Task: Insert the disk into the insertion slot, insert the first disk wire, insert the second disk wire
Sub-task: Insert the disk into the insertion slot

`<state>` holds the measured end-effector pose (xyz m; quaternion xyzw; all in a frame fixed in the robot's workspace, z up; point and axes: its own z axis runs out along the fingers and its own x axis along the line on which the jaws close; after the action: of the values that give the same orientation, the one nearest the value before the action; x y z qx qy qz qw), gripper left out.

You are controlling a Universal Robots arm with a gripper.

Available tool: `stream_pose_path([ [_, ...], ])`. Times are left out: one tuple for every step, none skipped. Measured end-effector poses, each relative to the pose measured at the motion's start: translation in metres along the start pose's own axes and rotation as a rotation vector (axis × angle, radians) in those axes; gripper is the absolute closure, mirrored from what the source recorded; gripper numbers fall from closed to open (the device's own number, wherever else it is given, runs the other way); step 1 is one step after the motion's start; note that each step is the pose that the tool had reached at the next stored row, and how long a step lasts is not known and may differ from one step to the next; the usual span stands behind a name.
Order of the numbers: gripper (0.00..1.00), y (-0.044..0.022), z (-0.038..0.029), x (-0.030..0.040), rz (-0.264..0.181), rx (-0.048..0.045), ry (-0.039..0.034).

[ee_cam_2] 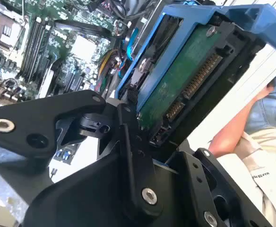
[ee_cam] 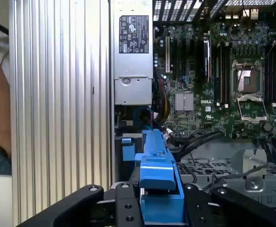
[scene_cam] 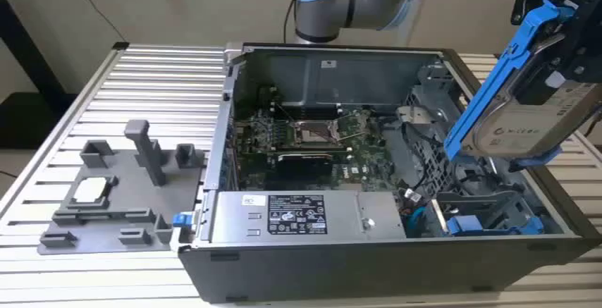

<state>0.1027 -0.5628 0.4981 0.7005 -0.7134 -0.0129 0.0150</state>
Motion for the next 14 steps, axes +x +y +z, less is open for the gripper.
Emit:
stream_pose_path([
  [0.67, 0.0, 0.0, 0.0, 0.0, 0.0, 0.0],
  [0.67, 0.0, 0.0, 0.0, 0.0, 0.0, 0.0],
  [0.67, 0.0, 0.0, 0.0, 0.0, 0.0, 0.0],
  [0.67, 0.0, 0.0, 0.0, 0.0, 0.0, 0.0001],
  [0.67, 0.0, 0.0, 0.0001, 0.0, 0.0, 0.0002],
  [0.67, 0.0, 0.0002, 0.0002, 0.0, 0.0, 0.0002],
  [0.67, 0.0, 0.0004, 0.0003, 0.0, 0.0001, 0.0002],
  [0.67, -0.0001, 0.0007, 0.0005, -0.001, 0.0001, 0.0002],
  [0.67, -0.0003, 0.001, 0.0007, -0.001, 0.0002, 0.0001],
  [0.67, -0.0007, 0.0013, 0.0009, -0.002, 0.0002, 0.0001],
  [0.67, -0.0012, 0.0016, 0.0011, -0.003, 0.0002, 0.0],
  [0.67, -0.0017, 0.002, 0.0013, -0.003, 0.0002, -0.0001],
  [0.67, -0.0023, 0.0023, 0.0016, -0.004, 0.0002, 0.0001],
  [0.67, -0.0031, 0.0027, 0.0018, -0.006, 0.0002, 0.0002],
])
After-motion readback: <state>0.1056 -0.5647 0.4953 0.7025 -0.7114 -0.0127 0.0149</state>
